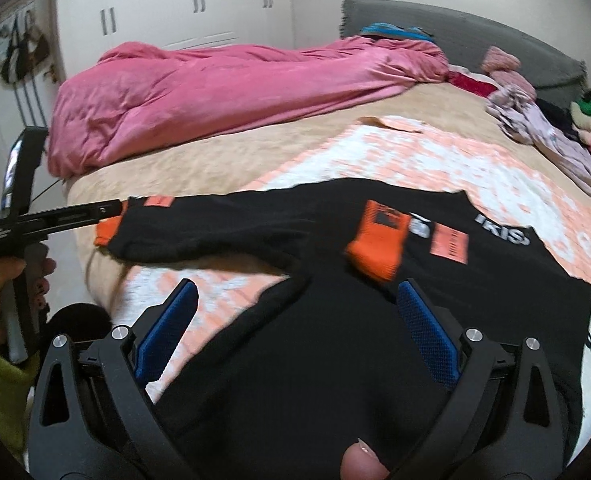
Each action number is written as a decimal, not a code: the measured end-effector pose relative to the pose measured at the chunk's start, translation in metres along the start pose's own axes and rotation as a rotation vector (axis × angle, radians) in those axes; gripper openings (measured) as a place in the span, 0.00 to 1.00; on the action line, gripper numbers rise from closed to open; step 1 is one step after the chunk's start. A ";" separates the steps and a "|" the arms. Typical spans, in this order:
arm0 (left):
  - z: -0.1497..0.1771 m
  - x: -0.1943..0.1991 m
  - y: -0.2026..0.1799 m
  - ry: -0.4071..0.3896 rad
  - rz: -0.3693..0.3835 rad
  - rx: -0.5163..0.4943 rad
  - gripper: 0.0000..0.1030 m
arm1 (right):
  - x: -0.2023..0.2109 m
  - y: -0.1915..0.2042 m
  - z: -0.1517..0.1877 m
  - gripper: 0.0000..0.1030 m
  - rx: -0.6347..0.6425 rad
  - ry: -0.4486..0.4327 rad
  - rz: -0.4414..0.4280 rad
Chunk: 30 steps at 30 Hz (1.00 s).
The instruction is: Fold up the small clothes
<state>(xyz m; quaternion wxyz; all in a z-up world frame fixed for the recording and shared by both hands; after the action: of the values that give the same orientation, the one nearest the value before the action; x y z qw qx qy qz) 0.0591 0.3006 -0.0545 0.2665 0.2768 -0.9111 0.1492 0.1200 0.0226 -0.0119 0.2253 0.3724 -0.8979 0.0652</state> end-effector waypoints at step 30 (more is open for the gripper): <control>-0.044 0.031 -0.117 -0.105 0.396 0.132 0.13 | 0.028 -0.094 0.030 0.91 -0.275 0.035 0.203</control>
<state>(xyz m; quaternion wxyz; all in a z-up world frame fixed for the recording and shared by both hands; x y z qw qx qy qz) 0.1232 0.2117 0.0132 0.1658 0.1167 -0.9485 0.2432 0.1580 -0.0711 -0.0305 0.2819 0.2442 -0.9274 -0.0295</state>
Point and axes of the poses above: each gripper's, at about its wrist camera, not at the fingertips, and x roughly against the way its jaws point, y to its left, z to its underside, the point moved 7 cm from there along -x, roughly the way its jaws point, and after that the axes turned 15 degrees about -y, right-handed, at the moved point
